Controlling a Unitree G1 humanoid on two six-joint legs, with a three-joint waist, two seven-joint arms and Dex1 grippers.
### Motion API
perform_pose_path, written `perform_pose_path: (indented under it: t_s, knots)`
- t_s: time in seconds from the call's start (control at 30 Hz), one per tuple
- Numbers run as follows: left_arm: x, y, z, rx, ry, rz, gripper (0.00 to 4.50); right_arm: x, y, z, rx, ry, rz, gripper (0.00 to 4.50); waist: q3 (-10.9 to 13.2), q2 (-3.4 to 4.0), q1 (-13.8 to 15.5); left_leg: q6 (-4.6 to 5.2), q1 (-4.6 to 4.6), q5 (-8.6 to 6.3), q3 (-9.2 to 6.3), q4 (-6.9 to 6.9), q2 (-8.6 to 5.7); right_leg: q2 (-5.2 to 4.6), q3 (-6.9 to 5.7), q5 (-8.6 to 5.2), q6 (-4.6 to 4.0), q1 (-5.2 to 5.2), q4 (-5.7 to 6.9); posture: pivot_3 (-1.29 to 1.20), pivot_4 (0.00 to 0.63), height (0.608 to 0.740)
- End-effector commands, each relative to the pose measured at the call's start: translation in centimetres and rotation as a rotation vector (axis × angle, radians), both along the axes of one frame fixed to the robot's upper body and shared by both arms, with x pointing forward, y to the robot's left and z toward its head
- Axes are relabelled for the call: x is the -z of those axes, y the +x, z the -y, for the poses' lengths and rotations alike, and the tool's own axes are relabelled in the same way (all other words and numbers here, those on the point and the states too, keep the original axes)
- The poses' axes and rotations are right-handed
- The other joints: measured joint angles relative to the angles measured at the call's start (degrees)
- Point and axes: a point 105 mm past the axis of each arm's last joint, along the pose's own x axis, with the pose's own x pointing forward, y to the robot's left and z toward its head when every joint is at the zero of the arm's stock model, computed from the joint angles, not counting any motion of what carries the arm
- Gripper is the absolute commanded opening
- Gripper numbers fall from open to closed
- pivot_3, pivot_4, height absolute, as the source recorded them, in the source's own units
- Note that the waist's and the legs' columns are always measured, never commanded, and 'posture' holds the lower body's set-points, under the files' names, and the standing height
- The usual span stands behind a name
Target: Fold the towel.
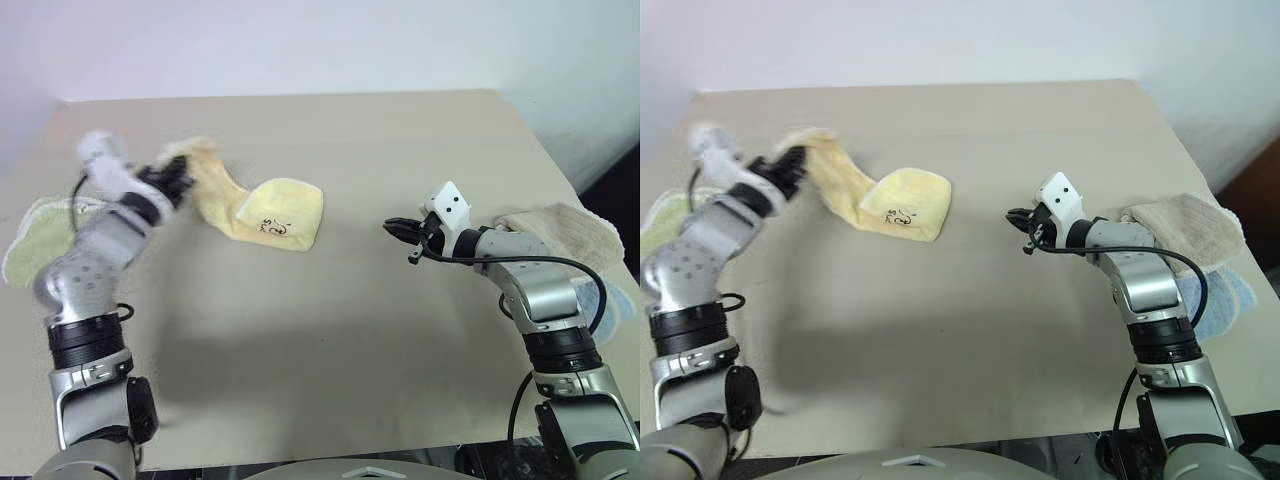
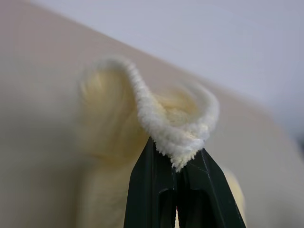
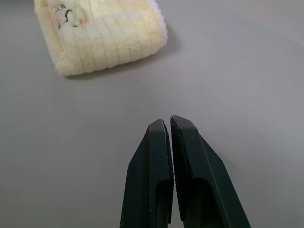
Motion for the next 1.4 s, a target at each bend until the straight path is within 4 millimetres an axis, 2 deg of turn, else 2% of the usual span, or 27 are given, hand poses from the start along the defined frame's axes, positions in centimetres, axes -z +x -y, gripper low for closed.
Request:
perform_pose_path:
  t_s: [0.03,0.1,0.17,0.27,0.53,0.63,0.67,0.8,0.83,0.9,1.03,1.2,1.27,1.33,1.4]
  knots:
    - [0.7,-0.9,3.7,0.16,0.169,0.054,0.02,-1.4,0.1,-0.1,-0.004,0.01,0.057,0.22,0.0,0.0,-0.4,0.0,0.0,0.0,0.0,-0.03,0.0,0.0,0.0,0.0,0.0,-0.02,0.0,0.0,0.15,0.728]
    - [2.2,-1.3,5.6,0.244,0.306,0.05,0.02,-1.4,-0.1,-0.1,-0.002,0.011,0.058,0.22,0.01,0.0,-0.91,-0.03,0.01,-0.01,0.04,-0.07,0.04,0.06,0.02,0.0,0.01,-0.14,0.01,0.0,0.15,0.728]
    - [3.5,-1.3,6.3,0.285,0.396,0.04,0.02,-1.4,-0.1,-0.1,0.003,0.012,0.06,0.22,0.01,0.01,-1.32,-0.07,0.01,0.01,0.0,-0.12,0.08,0.13,0.01,-0.01,0.03,-0.17,0.06,0.0,0.15,0.728]
    - [4.1,-0.8,5.9,0.271,0.416,0.022,0.67,-1.5,-0.3,0.0,0.008,0.014,0.064,0.22,0.02,0.0,-1.44,-0.08,0.03,0.02,0.0,-0.12,0.11,0.16,0.03,-0.01,0.03,-0.18,0.07,0.0,0.15,0.728]
    - [3.4,-1.4,5.6,0.317,0.372,0.035,3.4,-1.6,-0.4,-0.3,0.008,0.019,0.068,0.22,0.02,0.0,-1.21,-0.07,0.0,0.01,0.0,-0.08,0.09,0.07,0.05,-0.01,0.03,-0.17,0.06,0.0,0.15,0.728]
    - [2.5,-1.8,5.2,0.316,0.295,0.043,4.43,-1.8,-0.3,-0.5,0.003,0.018,0.076,0.22,0.02,0.0,-1.26,-0.06,0.0,0.01,0.0,-0.08,0.08,0.07,0.05,-0.01,0.04,-0.17,0.07,0.0,0.15,0.728]
    - [1.7,-1.8,4.8,0.299,0.244,0.053,4.48,-2.2,0.0,-0.6,0.007,0.025,0.09,0.22,0.02,0.0,-1.26,-0.06,0.0,0.02,0.0,-0.08,0.08,0.07,0.05,0.01,0.07,-0.17,0.08,0.0,0.15,0.728]
    - [-1.4,-1.8,2.6,0.221,0.093,0.143,4.5,-3.9,0.9,-2.2,0.005,0.097,0.131,0.11,0.03,0.0,-1.64,-0.06,0.04,0.02,0.0,-0.05,0.1,0.08,0.06,0.08,0.18,-0.17,0.12,0.0,0.15,0.728]
    - [-1.4,-1.5,1.7,0.175,0.104,0.14,4.5,-4.2,1.0,-2.8,-0.008,0.112,0.136,0.11,0.03,-0.01,-1.67,-0.06,0.06,0.03,0.0,-0.05,0.1,0.09,0.06,0.08,0.19,-0.17,0.14,0.0,0.15,0.728]
    - [-0.9,-0.6,0.0,0.071,0.166,0.124,4.12,-4.7,1.3,-4.3,-0.039,0.137,0.141,0.0,0.02,0.0,-1.5,-0.08,0.1,0.03,-0.01,-0.05,0.1,0.12,0.05,0.09,0.2,-0.13,0.18,0.0,0.15,0.728]
    - [1.0,0.5,-2.6,-0.042,0.405,0.124,2.89,-6.1,2.1,-8.1,-0.099,0.219,0.129,0.0,0.03,0.01,-1.62,-0.11,0.1,0.05,0.01,-0.05,0.09,0.13,0.06,0.1,0.2,-0.13,0.22,0.0,0.15,0.728]
    - [1.9,1.4,-3.2,-0.049,0.48,0.121,1.09,-6.7,3.1,-12.5,-0.168,0.277,0.084,0.0,0.03,0.01,-1.34,-0.11,0.03,0.05,0.01,-0.05,0.11,0.11,0.04,0.11,0.19,-0.14,0.25,0.0,0.15,0.728]
    - [3.1,1.5,-2.5,0.004,0.539,0.1,0.48,-5.6,3.8,-14.2,-0.174,0.294,0.005,0.0,0.02,0.02,-1.43,-0.1,0.02,0.05,0.01,-0.06,0.1,0.11,0.03,0.11,0.19,-0.14,0.25,0.0,0.15,0.728]
    - [4.7,1.6,-1.8,0.047,0.586,0.066,0.48,-3.1,4.3,-15.6,-0.154,0.27,-0.102,0.0,0.01,0.03,-1.5,-0.1,0.01,0.05,0.03,-0.07,0.1,0.11,0.03,0.11,0.2,-0.13,0.26,0.0,0.15,0.728]
    - [6.2,1.6,-1.6,0.07,0.65,0.041,0.48,-0.3,4.7,-16.1,-0.118,0.184,-0.158,0.0,0.01,0.03,-1.54,-0.11,0.02,0.05,0.04,-0.08,0.09,0.11,0.03,0.11,0.2,-0.14,0.28,0.0,0.15,0.728]
